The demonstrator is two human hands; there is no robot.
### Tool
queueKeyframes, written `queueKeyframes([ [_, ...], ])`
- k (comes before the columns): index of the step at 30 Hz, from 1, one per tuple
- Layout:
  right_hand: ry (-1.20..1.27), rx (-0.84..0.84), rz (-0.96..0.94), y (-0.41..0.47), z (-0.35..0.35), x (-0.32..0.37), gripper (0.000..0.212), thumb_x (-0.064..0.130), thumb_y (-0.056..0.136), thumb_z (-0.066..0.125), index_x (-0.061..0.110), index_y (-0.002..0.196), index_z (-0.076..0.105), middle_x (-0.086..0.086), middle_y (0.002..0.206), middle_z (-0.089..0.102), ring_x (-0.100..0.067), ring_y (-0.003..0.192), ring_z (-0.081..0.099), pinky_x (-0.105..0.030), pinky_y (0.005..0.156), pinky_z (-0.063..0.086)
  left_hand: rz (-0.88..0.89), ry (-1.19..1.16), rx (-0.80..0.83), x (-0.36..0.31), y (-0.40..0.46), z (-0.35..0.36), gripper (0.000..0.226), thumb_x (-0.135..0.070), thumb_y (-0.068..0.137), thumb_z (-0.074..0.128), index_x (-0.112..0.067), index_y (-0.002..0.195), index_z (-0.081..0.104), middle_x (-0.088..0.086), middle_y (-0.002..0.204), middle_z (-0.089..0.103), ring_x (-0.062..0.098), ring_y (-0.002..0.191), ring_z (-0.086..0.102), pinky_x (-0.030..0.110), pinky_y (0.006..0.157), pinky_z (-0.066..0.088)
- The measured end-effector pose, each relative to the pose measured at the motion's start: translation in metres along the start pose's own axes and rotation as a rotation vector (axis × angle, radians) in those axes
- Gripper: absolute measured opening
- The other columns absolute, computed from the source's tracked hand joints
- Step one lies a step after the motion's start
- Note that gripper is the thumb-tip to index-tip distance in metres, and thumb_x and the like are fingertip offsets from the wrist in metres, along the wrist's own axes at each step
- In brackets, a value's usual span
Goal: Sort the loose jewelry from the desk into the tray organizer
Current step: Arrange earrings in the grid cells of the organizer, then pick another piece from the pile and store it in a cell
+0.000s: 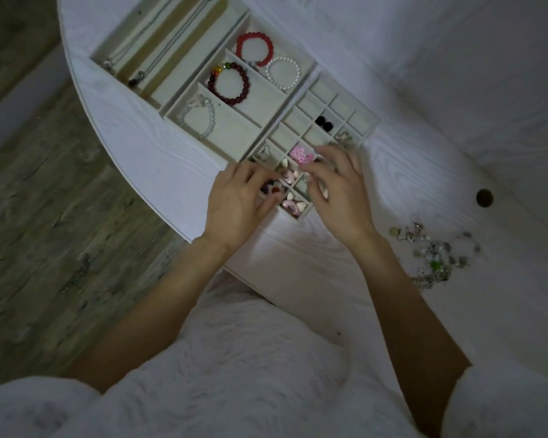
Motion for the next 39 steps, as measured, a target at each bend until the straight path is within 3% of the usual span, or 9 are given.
queueKeyframes([
  [4,-0.109,-0.094,0.109,-0.074,-0.031,-0.036,0.024,0.014,0.089,0.049,0.012,0.099,0.071,-0.005,0.097,0.068,-0.025,0.095,0.056,-0.035,0.084,0.04,0.15,0.012,0.132,-0.038,-0.008,0.023,0.036,-0.041,0.085,0.052,-0.013,0.101,0.068,0.008,0.096,0.066,0.031,0.087,0.056,0.036,0.071,0.044],
  [7,-0.205,-0.143,0.344,-0.139,-0.047,-0.075,0.019,0.01,0.086,0.054,0.007,0.096,0.07,-0.011,0.087,0.07,-0.03,0.082,0.064,-0.036,0.079,0.047,0.179,0.039,0.201,-0.051,-0.009,0.039,0.038,-0.039,0.083,0.051,-0.013,0.103,0.07,0.008,0.093,0.067,0.034,0.086,0.057,0.037,0.072,0.046],
  [9,-0.218,-0.113,0.536,-0.173,-0.048,-0.095,0.019,0.013,0.086,0.058,0.007,0.101,0.067,-0.014,0.092,0.067,-0.032,0.087,0.062,-0.035,0.075,0.048,0.172,0.046,0.205,-0.051,-0.01,0.042,0.037,-0.033,0.082,0.053,-0.012,0.106,0.07,0.008,0.09,0.067,0.034,0.082,0.057,0.036,0.071,0.047],
  [12,-0.087,-0.012,0.737,-0.204,-0.032,-0.11,0.029,0.018,0.087,0.063,0.011,0.114,0.059,-0.009,0.104,0.059,-0.026,0.089,0.058,-0.024,0.069,0.035,0.142,0.042,0.172,-0.052,-0.009,0.042,0.034,-0.027,0.082,0.051,-0.014,0.108,0.07,0.007,0.09,0.067,0.033,0.082,0.054,0.036,0.071,0.047],
  [15,-0.075,-0.034,0.689,-0.2,-0.017,-0.105,0.027,0.019,0.089,0.061,0.009,0.114,0.058,-0.012,0.099,0.059,-0.028,0.082,0.057,-0.03,0.066,0.039,0.132,0.043,0.144,-0.051,-0.012,0.041,0.029,-0.018,0.083,0.06,-0.013,0.108,0.071,0.006,0.088,0.067,0.032,0.079,0.053,0.036,0.071,0.045],
  [19,-0.015,-0.146,0.542,-0.174,-0.012,-0.096,0.01,0.008,0.089,0.059,0.007,0.098,0.064,-0.011,0.09,0.062,-0.027,0.071,0.06,-0.032,0.059,0.047,0.091,0.048,0.142,-0.053,-0.014,0.045,0.028,-0.011,0.082,0.07,-0.012,0.11,0.071,0.01,0.087,0.066,0.033,0.078,0.054,0.037,0.069,0.045],
  [22,0.07,-0.207,0.463,-0.158,-0.011,-0.095,0.011,0.001,0.085,0.059,0.005,0.093,0.066,-0.01,0.091,0.063,-0.023,0.076,0.06,-0.032,0.063,0.049,0.075,0.034,0.142,-0.053,-0.015,0.047,0.029,-0.01,0.081,0.07,-0.011,0.111,0.071,0.01,0.086,0.065,0.032,0.077,0.056,0.037,0.067,0.045],
  [32,0.145,-0.259,0.57,-0.178,-0.026,-0.125,0.001,0.012,0.082,0.062,0.01,0.083,0.063,-0.003,0.09,0.057,-0.014,0.084,0.048,-0.027,0.067,0.036,0.091,0.041,0.115,-0.055,-0.016,0.047,0.03,-0.009,0.082,0.067,-0.012,0.112,0.07,0.011,0.086,0.064,0.034,0.079,0.056,0.039,0.069,0.046],
  [39,-0.077,-0.18,0.537,-0.184,-0.027,-0.129,0.009,0.01,0.079,0.065,0.008,0.088,0.065,-0.008,0.094,0.059,-0.025,0.092,0.051,-0.025,0.081,0.033,0.112,0.059,0.11,-0.056,-0.016,0.046,0.029,-0.008,0.082,0.066,-0.011,0.111,0.071,0.014,0.086,0.064,0.035,0.077,0.056,0.041,0.068,0.047],
])
Point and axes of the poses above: each hand's wrist, its own y-axis towards the middle knuckle, its own z-axis out of the palm, x = y × z, the point moved 5 cm from there along y, towards the middle knuckle
